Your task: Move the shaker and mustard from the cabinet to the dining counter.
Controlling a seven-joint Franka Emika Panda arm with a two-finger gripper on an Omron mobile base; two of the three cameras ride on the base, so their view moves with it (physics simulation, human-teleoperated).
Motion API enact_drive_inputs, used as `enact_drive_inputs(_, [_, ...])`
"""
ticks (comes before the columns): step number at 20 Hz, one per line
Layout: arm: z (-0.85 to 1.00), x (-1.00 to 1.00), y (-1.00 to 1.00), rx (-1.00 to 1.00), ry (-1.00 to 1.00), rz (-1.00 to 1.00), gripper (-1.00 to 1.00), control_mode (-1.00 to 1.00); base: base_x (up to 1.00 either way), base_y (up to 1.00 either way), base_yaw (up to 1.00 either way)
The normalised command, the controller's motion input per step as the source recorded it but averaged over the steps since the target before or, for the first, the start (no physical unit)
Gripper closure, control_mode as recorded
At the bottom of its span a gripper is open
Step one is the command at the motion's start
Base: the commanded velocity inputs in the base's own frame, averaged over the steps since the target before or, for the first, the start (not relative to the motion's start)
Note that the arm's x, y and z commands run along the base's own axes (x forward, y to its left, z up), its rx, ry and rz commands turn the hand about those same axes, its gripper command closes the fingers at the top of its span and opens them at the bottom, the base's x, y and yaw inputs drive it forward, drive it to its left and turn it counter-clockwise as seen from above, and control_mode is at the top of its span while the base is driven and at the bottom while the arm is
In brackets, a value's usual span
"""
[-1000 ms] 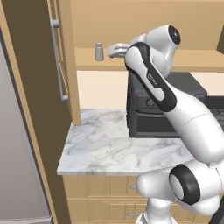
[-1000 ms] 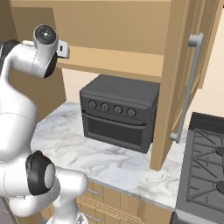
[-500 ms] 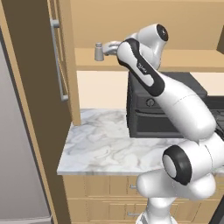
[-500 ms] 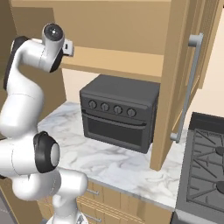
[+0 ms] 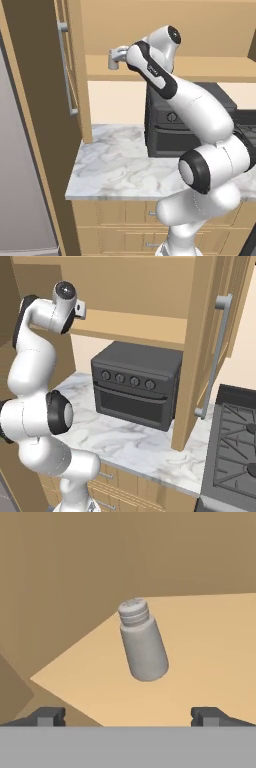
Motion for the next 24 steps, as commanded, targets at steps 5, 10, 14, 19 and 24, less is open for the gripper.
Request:
enact_drive_inputs(5, [-0.07, 0.32, 0.07, 0.0, 0.0, 0.0, -1.0, -1.0, 0.0, 0.0, 0.0])
enact_drive_inputs(10, [-0.04, 0.28, 0.05, 0.0, 0.0, 0.0, -1.0, -1.0, 0.0, 0.0, 0.0])
enact_drive_inputs(14, [0.0, 0.23, 0.12, 0.0, 0.0, 0.0, -1.0, -1.0, 0.0, 0.0, 0.0])
enact_drive_inputs(19, [0.0, 0.13, 0.16, 0.0, 0.0, 0.0, -1.0, -1.0, 0.0, 0.0, 0.0])
enact_drive_inputs(24, [0.0, 0.16, 0.12, 0.0, 0.0, 0.0, -1.0, -1.0, 0.0, 0.0, 0.0])
